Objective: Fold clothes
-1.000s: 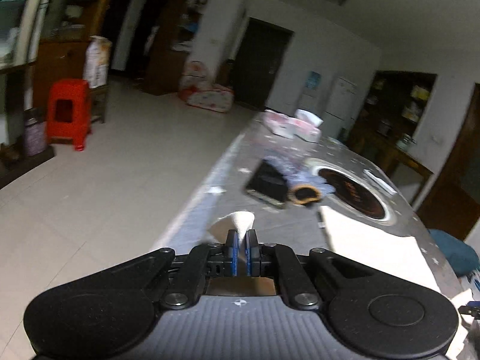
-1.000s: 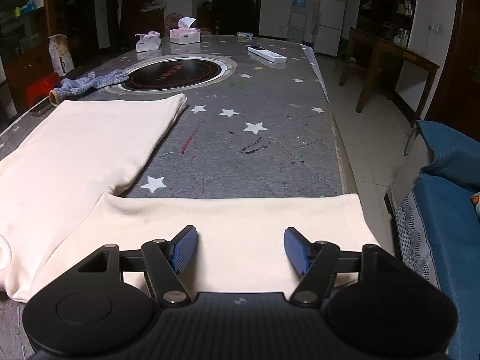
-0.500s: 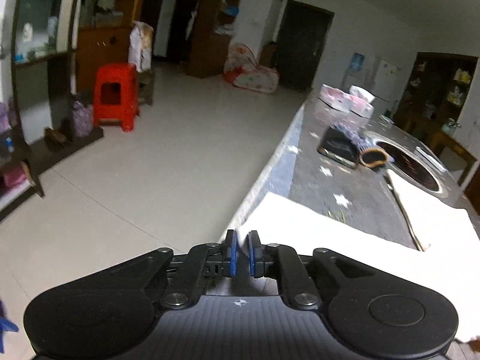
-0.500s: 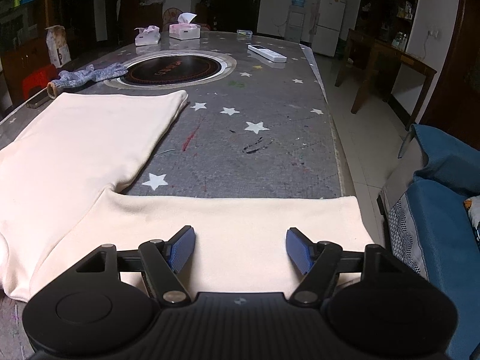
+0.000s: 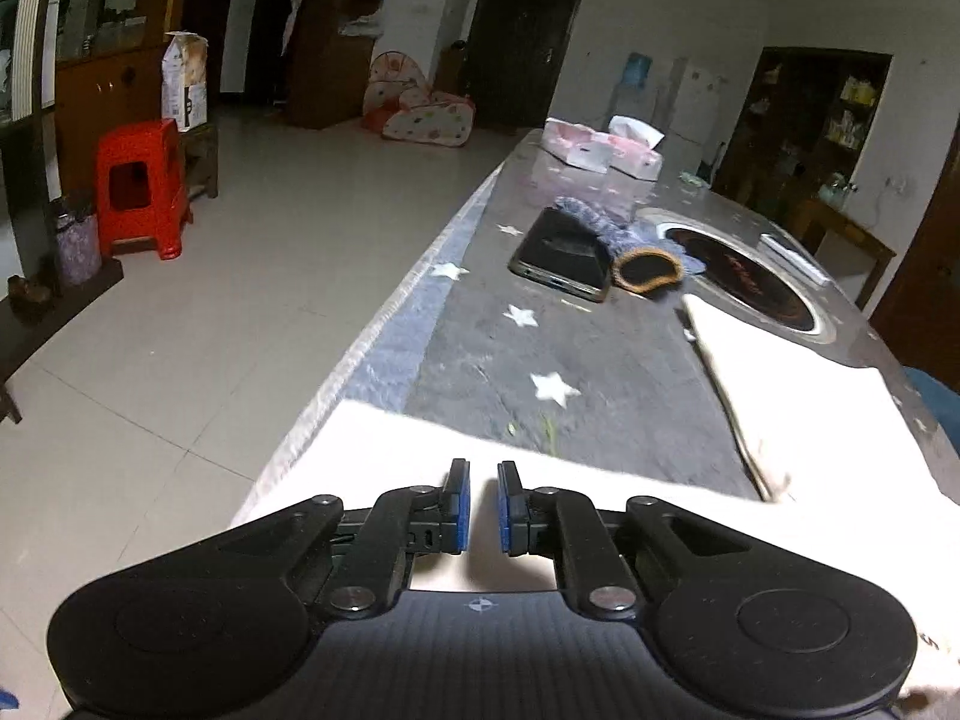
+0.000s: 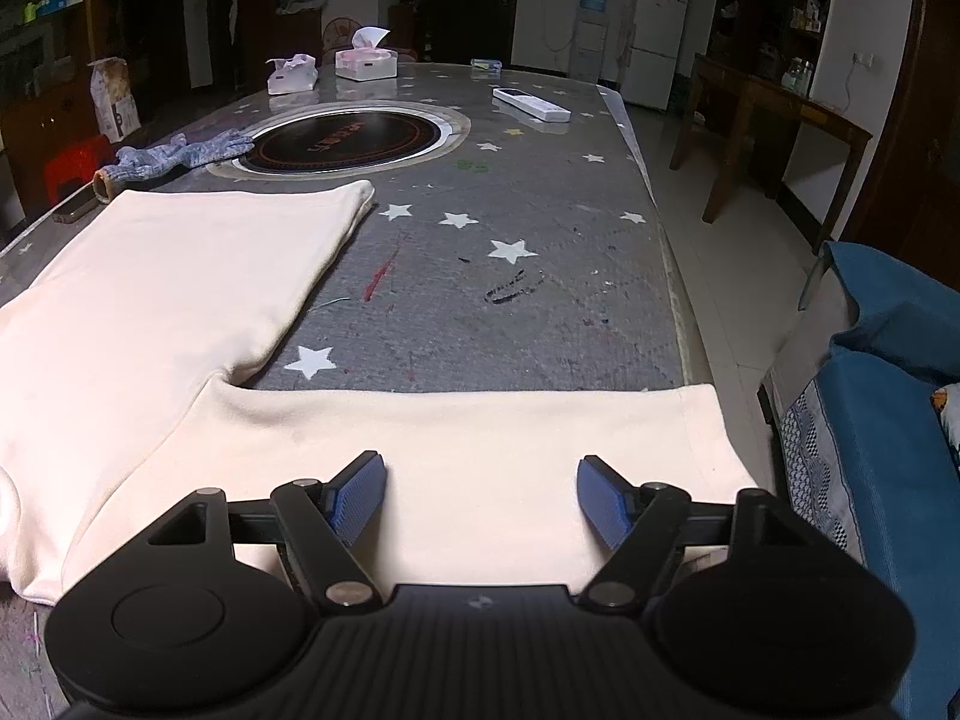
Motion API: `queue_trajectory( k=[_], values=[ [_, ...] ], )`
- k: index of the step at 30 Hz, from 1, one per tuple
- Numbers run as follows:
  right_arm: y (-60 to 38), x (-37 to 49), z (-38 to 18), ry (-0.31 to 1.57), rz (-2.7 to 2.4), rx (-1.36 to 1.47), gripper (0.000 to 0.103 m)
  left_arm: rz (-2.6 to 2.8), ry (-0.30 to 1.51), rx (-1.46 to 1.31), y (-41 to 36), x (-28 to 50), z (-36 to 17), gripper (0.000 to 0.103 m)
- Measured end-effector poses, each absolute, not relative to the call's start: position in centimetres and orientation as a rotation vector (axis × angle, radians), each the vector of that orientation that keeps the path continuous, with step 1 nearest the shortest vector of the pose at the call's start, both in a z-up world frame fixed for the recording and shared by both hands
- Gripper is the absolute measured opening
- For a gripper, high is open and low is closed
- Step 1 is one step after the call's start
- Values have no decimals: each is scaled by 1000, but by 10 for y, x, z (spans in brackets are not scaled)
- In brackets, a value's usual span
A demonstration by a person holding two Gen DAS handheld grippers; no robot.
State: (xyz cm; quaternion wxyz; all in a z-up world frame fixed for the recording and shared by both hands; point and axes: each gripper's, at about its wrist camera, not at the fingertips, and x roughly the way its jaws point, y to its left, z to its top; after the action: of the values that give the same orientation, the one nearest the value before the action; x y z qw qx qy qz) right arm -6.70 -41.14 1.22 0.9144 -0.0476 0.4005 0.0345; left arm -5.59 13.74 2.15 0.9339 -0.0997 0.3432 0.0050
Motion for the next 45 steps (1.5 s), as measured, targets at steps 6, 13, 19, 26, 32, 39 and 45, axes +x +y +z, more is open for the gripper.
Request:
queue_trajectory(
  k=[6,13,19,26,32,39,45],
  values=[
    [-413,-65,11,828,69,-94,78,12,691,-86,131,-29,19,12],
    [-417,-64,10,832,63,-81,84,26,695,-31,131,-18,18,22],
    [-419,-65,9,829,64,-63,85,104,715,-39,141,-26,20,32],
    [-421,-69,8,819,63,-50,86,146,723,116,124,-43,19,32],
    [-423,-73,7,816,69,-51,86,220,761,89,138,-51,21,32],
    [-425,-73,9,809,68,-42,86,37,651,-64,100,-64,57,30],
    [-428,-75,13,788,56,-19,84,-232,652,-114,36,-50,53,30]
  ],
)
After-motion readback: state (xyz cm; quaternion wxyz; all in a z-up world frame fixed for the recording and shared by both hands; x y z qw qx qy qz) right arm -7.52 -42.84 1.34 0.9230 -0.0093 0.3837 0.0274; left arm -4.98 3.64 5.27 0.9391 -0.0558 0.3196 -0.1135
